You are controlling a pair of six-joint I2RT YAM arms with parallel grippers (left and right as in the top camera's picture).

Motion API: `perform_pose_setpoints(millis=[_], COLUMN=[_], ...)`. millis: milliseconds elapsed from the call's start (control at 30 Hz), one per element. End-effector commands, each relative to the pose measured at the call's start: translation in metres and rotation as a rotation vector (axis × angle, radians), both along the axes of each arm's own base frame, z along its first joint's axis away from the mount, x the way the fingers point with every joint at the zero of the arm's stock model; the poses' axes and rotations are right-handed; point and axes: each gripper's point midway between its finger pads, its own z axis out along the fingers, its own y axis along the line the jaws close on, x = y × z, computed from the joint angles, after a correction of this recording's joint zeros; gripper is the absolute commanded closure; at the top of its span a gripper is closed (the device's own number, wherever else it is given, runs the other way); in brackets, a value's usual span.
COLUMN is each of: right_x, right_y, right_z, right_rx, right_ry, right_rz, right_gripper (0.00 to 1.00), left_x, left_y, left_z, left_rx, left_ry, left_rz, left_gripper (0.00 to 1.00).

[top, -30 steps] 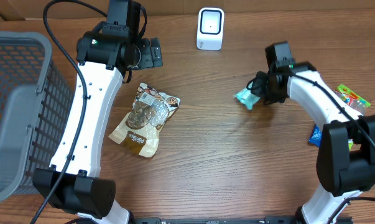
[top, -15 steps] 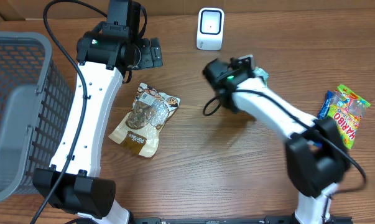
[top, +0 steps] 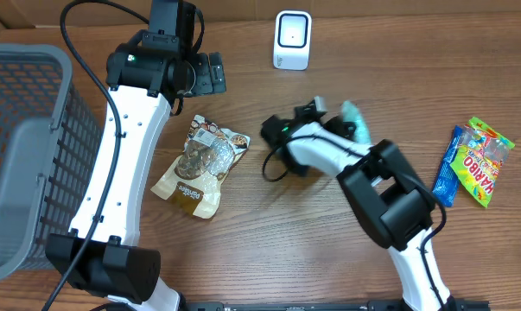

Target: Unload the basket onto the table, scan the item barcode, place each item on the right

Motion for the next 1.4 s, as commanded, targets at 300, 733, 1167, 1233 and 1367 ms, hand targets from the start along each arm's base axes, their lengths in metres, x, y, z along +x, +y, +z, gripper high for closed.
perform_pose_setpoints(millis=[300, 733, 1167, 1233, 1367], right_x=[-0.071, -0.011, 0.008, 0.008, 0.012], right_y=[0.137, 0.111, 0.036, 0.037, 0.038], right_z=[-0.056, 0.054, -0.002, -0.006, -0.019], right_rx=[0.421, 1.2, 0.998, 0.975, 0.973], right_ry=[0.412, 0.508, 0.674, 0.679, 0.648], right_rz=[0.239, 0.127, 0.474, 0.504, 0.526], right_gripper=[0.0, 0.05, 0.06, 0.07, 0.07], left_x=[0.0, 0.0, 0.0, 0.0, 0.0], left_y=[0.003, 0.003, 0.003, 0.003, 0.003], left_z=[0.012, 0.012, 0.012, 0.012, 0.012], left_rx=[0.011, 0.011, 0.011, 0.011, 0.011], left_ry=[-0.03, -0.03, -0.03, -0.031, -0.031], left_rz=[-0.012, -0.012, -0.012, -0.012, -0.012], left_gripper=[0.0, 0.01, 0.0, 0.0, 0.0])
